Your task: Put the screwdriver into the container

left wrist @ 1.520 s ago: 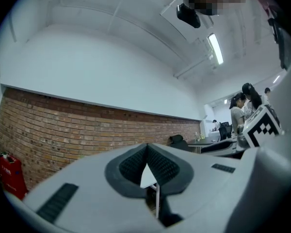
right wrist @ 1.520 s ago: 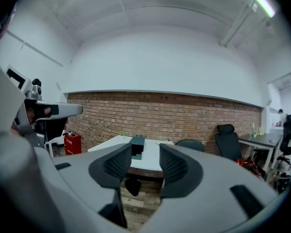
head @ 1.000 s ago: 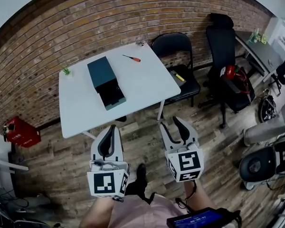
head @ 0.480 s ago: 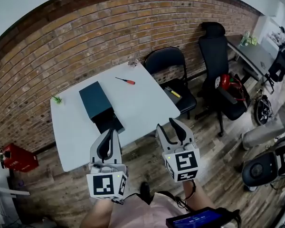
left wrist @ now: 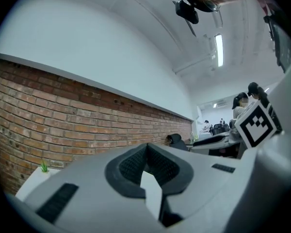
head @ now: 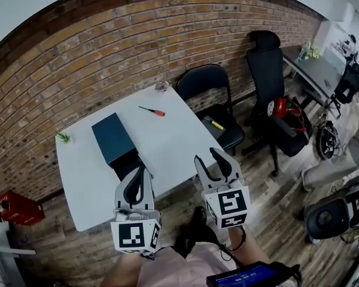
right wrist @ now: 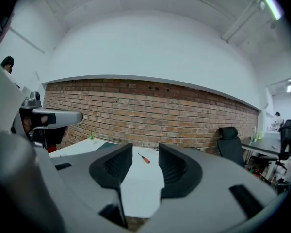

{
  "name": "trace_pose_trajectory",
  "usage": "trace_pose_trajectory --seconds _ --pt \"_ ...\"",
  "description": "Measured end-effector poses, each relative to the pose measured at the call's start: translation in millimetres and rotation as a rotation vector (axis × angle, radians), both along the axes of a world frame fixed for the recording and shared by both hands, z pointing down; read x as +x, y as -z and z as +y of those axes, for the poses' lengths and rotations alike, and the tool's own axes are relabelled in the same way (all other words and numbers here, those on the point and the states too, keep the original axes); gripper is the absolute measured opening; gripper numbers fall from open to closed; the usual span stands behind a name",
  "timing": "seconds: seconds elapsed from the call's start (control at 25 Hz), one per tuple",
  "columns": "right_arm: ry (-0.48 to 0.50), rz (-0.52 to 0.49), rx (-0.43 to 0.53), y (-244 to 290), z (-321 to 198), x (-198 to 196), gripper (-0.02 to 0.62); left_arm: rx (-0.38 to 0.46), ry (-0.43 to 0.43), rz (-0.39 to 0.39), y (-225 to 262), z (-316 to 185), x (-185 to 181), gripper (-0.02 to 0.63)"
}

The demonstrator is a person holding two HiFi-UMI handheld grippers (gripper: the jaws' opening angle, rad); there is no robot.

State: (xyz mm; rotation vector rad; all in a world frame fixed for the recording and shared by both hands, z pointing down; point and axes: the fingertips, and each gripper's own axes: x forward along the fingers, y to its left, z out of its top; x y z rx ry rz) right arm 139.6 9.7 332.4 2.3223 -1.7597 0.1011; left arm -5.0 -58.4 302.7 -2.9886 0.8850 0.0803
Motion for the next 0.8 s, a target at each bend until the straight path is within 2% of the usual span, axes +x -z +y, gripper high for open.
trace_pose_trajectory --seconds 0.16,0.44,0.8 --pt "0.009 -0.011 -0.008 -9 -17 22 0.172 -0.012 0.008 -0.02 -10 -15 20 0.012" --pt "0.085 -0.051 -0.049 -33 -65 71 0.171 -0.035 0.069 -0.064 -25 -57 68 0.012" --pt "0.243 -0.078 -0.062 -40 -148 137 0.17 -0.024 0.224 -0.095 -19 -120 127 0.012"
